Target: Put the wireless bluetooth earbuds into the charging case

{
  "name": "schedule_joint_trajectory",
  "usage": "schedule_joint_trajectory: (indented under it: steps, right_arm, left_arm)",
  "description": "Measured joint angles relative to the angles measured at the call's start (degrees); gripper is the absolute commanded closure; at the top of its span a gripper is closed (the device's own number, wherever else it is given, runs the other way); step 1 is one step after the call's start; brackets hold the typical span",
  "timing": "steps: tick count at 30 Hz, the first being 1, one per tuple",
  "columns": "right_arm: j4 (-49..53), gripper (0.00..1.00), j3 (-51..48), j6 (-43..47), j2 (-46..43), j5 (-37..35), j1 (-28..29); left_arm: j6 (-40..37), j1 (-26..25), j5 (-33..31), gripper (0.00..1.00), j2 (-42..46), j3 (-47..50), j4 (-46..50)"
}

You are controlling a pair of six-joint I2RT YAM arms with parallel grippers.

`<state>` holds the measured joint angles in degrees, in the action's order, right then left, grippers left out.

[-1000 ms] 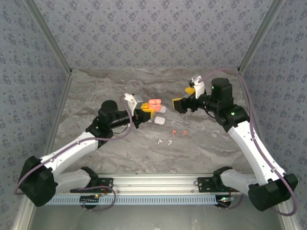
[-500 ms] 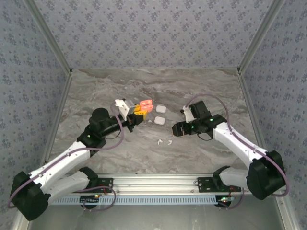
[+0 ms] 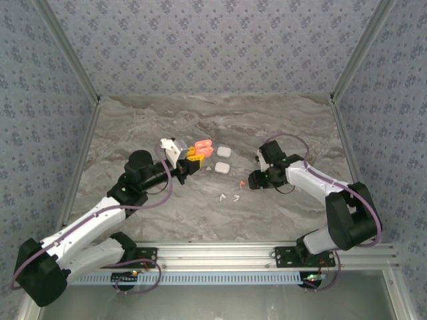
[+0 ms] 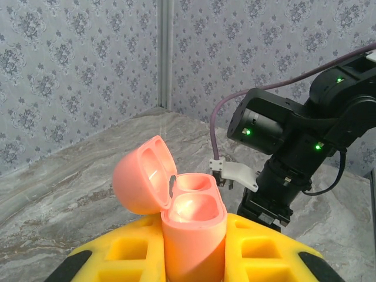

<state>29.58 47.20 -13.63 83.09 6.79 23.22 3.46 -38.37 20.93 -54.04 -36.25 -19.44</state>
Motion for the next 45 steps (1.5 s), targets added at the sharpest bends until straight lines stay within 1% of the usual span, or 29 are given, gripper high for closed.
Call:
schedule_joint_trajectory:
  steps: [4, 14, 25, 36, 38, 41, 45]
  right_arm:
    - [-1.3, 0.51, 0.2, 0.1, 1.9, 0.1, -0.9]
    - [-3.2, 0.62, 1.9, 0.1, 7.3, 0.9, -0.9]
    - [-3.3, 0.68, 2.2, 0.1, 9.2, 0.7, -0.9]
    - [-3.1, 0.67, 2.6, 0.1, 9.7, 0.0, -0.9]
    - [-3.0, 0.68, 2.8, 0.1, 10.0, -0.1, -0.8]
    - [-2.4, 0.73, 3.2, 0.2, 10.3, -0.7, -0.6]
    - [-2.3, 0.75, 3.2, 0.6, 10.0, -1.5, -0.3]
  left_arm:
    - [0.0, 0.0, 0.0, 0.99, 0.0, 0.0, 0.1]
    - [0.0, 0.0, 0.0, 0.98, -0.1, 0.0, 0.5]
    - [0.0, 0.0, 0.0, 0.99, -1.5, 0.0, 1.5]
    - [0.0, 0.0, 0.0, 0.99, -1.6, 0.0, 1.5]
    - [0.0, 0.0, 0.0, 0.99, -1.6, 0.0, 1.5]
    - [0.0, 0.0, 0.0, 0.99, -1.6, 0.0, 1.5]
    - [0.0, 0.0, 0.0, 0.99, -1.6, 0.0, 1.5]
